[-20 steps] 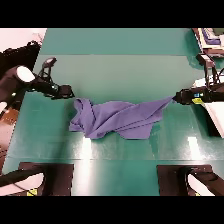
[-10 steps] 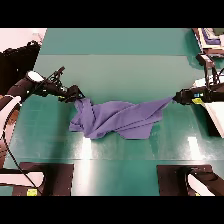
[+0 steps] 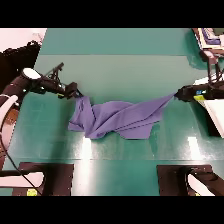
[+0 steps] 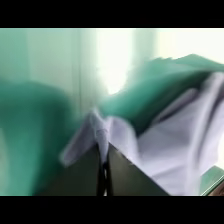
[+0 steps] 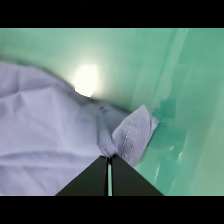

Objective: Fold the shirts.

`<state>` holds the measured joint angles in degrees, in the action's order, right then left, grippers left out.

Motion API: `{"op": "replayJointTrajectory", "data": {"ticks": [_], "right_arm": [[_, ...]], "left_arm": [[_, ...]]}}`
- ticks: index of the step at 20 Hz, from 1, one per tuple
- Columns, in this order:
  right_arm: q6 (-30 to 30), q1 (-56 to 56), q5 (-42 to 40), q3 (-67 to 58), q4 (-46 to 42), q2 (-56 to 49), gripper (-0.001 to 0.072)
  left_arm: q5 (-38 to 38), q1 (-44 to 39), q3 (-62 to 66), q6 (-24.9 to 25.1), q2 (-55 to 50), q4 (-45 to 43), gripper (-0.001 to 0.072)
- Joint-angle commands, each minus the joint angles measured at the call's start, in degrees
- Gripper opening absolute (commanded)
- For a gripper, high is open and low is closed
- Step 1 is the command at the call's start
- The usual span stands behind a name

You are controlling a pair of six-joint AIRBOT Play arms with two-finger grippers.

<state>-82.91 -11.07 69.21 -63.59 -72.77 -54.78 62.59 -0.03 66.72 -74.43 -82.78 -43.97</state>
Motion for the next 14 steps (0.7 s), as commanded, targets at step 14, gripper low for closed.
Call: {"op": "replayJointTrajectory", "data": {"ticks": [14], "right_arm": [[4.55,17.38,5.09,-52.94,-2.27,2.56,0.0015]], "left_arm": [[-1.95,0.07,48.37,-2.25,37.51,-11.85,0.0024]]}}
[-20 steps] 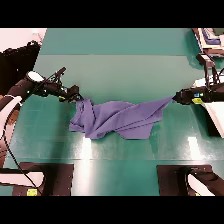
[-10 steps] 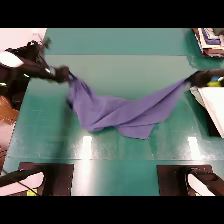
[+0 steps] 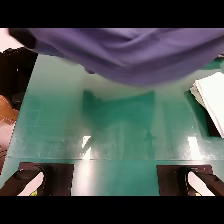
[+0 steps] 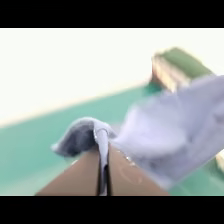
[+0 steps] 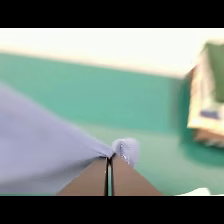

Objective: Fold the shirts.

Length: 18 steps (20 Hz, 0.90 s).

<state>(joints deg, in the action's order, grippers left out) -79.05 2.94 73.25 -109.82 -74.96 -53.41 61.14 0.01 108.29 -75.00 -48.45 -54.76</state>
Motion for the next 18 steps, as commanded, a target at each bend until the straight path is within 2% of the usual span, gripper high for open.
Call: {"op": "replayJointTrajectory", "data": {"ticks": [1,4,7,9,12,15,18], "right_arm": [[0.7,5.14,1.38,-8.44,-0.11,1.86,0.0014],[1.53,10.1,1.51,-9.33,-0.07,4.07,0.0014],[1.55,11.8,1.97,-4.92,0.11,4.52,0.0013],[1.55,11.8,5.38,-3.69,3.85,0.46,0.0013],[1.53,11.8,13.62,-3.74,11.1,-10.88,0.0013],[1.46,8.72,20.04,-3.74,11.82,-24.0,0.0013],[1.49,2.99,18.91,-3.74,11.82,-36.33,0.0014]], "left_arm": [[-0.17,0.02,9.14,-2.01,3.17,-1.05,0.0024],[-0.5,0.02,11.56,-3.06,3.15,-1.44,0.0024],[3.98,0.02,7.74,-4.48,1.84,-6.29,0.0024],[9.44,0.04,1.51,-7.17,-0.81,-9.7,0.0024],[15.19,0.02,-11.93,-7.32,-7.17,-8.11,0.0025],[12.74,0.02,-26.51,-7.08,-13.84,-6.58,0.0025],[2.93,0.02,-36.72,-7.04,-21.4,-6.58,0.0025]]}}
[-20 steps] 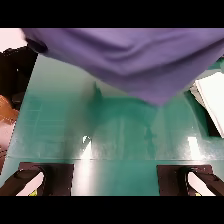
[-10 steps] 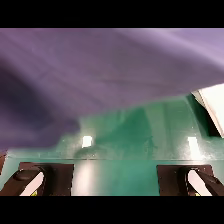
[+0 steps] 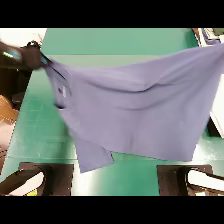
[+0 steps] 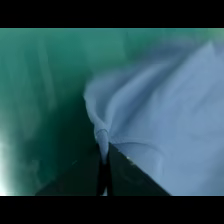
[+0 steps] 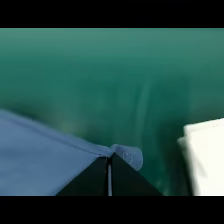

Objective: Fold the shirts.

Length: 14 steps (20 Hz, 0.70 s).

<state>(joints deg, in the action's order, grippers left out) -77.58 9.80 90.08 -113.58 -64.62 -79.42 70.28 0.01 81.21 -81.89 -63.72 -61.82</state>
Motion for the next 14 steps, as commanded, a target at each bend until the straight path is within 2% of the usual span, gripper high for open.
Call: {"op": "replayJointTrajectory", "data": {"ticks": [1,6,10,11,12,13,14], "right_arm": [[0.04,-5.86,0.22,0.02,1.46,-14.12,0.0014],[0.04,-12.07,-15.8,0.0,1.46,-25.4,0.0014],[0.09,-13.51,-22.38,0.02,1.51,-27.52,0.0024],[0.09,-13.51,-22.95,0.0,1.53,-27.43,0.0179],[0.07,-13.07,-22.93,0.0,1.51,-27.08,0.0432],[0.07,-12.44,-21.79,0.02,1.68,-26.43,0.0445],[0.07,-11.63,-19.63,0.02,1.68,-25.44,0.0445]], "left_arm": [[-9.57,0.02,-10.82,-0.17,-8.9,0.48,0.0025],[-26.25,0.02,-9.9,0.98,-19.82,0.55,0.0025],[-32.48,0.04,-9.42,2.01,-21.44,0.28,0.0028],[-32.5,0.04,-8.94,1.99,-21.44,-0.22,0.0095],[-31.69,0.07,-8.2,1.6,-21.42,-1.25,0.0375],[-29.33,0.52,-7.15,1.29,-21.31,-1.53,0.0588],[-25.55,1.31,-5.7,1.33,-21.31,-1.66,0.0543]]}}
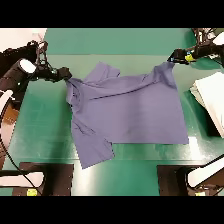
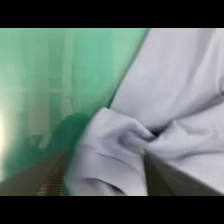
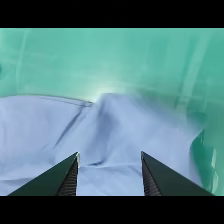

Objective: Fold the shirts.

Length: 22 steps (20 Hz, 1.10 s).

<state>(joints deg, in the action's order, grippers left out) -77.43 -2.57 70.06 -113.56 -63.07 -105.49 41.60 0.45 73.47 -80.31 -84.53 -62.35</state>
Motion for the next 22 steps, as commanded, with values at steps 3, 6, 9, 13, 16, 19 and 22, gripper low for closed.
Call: {"op": "replayJointTrajectory", "data": {"ticks": [3,6,9,13,16,19,22], "right_arm": [[1.05,4.04,9.84,0.04,0.09,4.15,0.0443],[2.1,7.34,14.99,5.29,0.2,9.84,0.0442],[2.62,9.99,14.29,17.86,0.22,17.75,0.0442],[4.52,12.87,12.41,36.59,0.57,28.26,0.0442],[5.11,14.71,11.02,45.05,0.61,34.16,0.0442],[5.38,15.54,9.79,49.75,0.55,38.53,0.0442],[5.55,15.52,8.94,52.59,0.55,41.55,0.0442]], "left_arm": [[17.86,5.44,4.83,0.09,1.18,-1.7,0.0545],[28.96,9.49,2.49,1.73,4.79,-1.79,0.0545],[30.86,10.05,-8.66,2.75,11.28,-1.84,0.0545],[27.58,10.05,-28.81,2.75,20.83,-0.02,0.0545],[25.9,9.94,-38.88,5.49,24.76,4.35,0.0545],[23.26,9.94,-43.21,11.04,25.31,11.78,0.0545],[20.15,9.03,-45.81,12.81,25.31,15.26,0.0544]]}}
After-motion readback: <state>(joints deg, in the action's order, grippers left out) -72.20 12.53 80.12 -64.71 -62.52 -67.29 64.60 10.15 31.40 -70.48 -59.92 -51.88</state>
